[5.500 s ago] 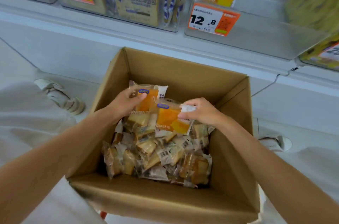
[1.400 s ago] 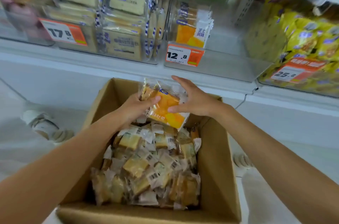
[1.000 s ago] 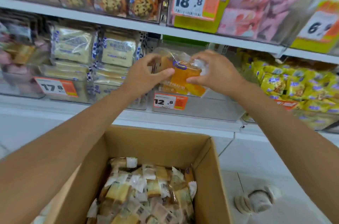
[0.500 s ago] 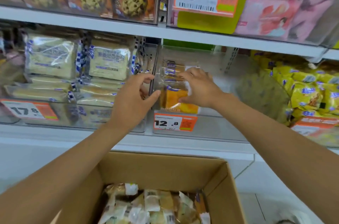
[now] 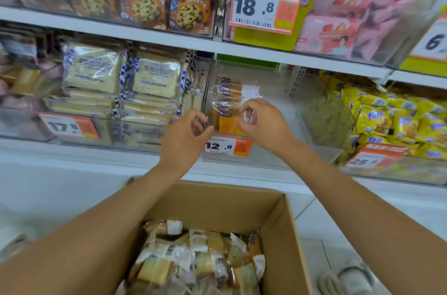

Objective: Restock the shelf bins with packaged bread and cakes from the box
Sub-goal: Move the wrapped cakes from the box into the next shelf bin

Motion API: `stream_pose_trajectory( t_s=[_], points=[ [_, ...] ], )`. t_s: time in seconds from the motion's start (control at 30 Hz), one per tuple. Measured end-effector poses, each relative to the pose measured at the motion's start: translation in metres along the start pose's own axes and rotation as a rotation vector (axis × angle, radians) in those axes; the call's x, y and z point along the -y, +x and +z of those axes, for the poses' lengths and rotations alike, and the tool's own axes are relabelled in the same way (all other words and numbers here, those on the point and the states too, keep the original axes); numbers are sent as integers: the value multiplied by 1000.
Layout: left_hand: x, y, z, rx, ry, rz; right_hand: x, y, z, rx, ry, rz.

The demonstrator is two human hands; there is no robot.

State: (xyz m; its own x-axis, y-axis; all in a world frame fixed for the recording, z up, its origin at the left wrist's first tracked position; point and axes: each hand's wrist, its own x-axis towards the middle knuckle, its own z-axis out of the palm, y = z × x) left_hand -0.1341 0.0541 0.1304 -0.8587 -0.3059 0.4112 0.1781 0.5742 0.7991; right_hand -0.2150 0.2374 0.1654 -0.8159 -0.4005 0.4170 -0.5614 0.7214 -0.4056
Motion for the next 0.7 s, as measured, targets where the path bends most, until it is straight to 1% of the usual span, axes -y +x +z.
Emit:
stream_pose_trajectory(
  t_s=[0.07,0.1,0.13,0.2,0.27,0.37,0.43,0.47,0.57,0.63,0.7],
  points=[
    [12,-24,4,109,-42,-107,12,-41,13,-1,85,-17],
    [20,-37,6,170,-27,-163,13,-62,24,49,106,-3],
    [31,-52,7,234,1,-226,12,-84,36,143,117,29],
    [59,-83,7,352,69,-334,6,-126,65,401,105,127],
    [91,-114,4,424,141,-412,-5,-164,95,631,70,204],
    [133,-152,-4,419,161,-579,-21,-201,139,837,33,315],
    [156,-171,-8,376,162,-695,-28,-219,171,918,32,368],
    [167,-180,-9,349,148,-743,-29,-226,187,941,42,365],
    [191,-202,-13,274,66,-836,-20,-243,238,959,115,288],
    [199,-211,-17,252,65,-872,-5,-250,271,963,107,124],
    [202,-215,-19,229,49,-908,7,-253,300,970,-7,-79]
  ],
)
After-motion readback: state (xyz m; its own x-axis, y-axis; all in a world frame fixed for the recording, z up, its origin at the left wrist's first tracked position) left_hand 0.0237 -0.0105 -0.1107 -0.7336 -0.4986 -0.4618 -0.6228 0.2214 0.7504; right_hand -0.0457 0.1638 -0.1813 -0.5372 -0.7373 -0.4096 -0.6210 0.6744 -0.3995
